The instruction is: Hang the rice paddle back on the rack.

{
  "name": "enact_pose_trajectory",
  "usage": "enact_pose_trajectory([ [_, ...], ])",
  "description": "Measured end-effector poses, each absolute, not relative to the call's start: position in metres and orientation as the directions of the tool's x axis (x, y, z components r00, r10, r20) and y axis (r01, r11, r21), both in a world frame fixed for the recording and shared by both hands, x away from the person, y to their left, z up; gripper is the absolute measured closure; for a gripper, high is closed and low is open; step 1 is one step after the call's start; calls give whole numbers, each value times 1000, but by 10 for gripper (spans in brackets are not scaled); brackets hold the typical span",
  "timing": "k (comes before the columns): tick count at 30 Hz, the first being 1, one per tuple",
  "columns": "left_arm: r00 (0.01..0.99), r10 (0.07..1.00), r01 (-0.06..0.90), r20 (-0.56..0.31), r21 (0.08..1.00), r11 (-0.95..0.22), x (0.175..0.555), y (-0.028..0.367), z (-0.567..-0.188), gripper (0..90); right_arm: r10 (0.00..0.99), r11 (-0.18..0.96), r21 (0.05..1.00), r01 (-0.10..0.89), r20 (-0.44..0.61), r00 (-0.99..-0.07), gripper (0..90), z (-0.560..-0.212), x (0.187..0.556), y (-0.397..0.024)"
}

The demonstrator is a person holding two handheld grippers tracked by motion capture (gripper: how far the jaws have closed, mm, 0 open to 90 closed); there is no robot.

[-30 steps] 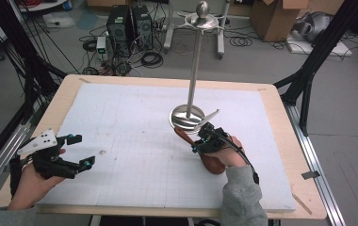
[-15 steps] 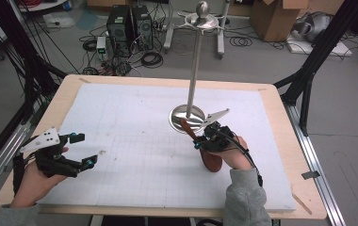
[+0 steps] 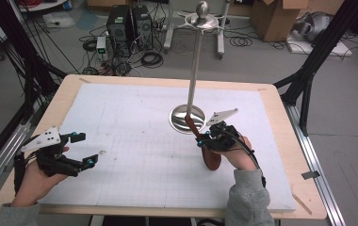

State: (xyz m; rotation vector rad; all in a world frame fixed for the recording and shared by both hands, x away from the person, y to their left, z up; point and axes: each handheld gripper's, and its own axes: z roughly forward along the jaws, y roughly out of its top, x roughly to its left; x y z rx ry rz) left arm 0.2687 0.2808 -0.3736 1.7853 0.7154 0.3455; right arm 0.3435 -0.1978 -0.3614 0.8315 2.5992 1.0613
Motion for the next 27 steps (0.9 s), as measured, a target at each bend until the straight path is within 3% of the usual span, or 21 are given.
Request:
enact_pose_trajectory([
  [27, 768, 629, 297, -119, 937, -185, 267, 281, -373, 19, 592, 402, 827, 392, 92, -801, 770, -358, 350, -232],
])
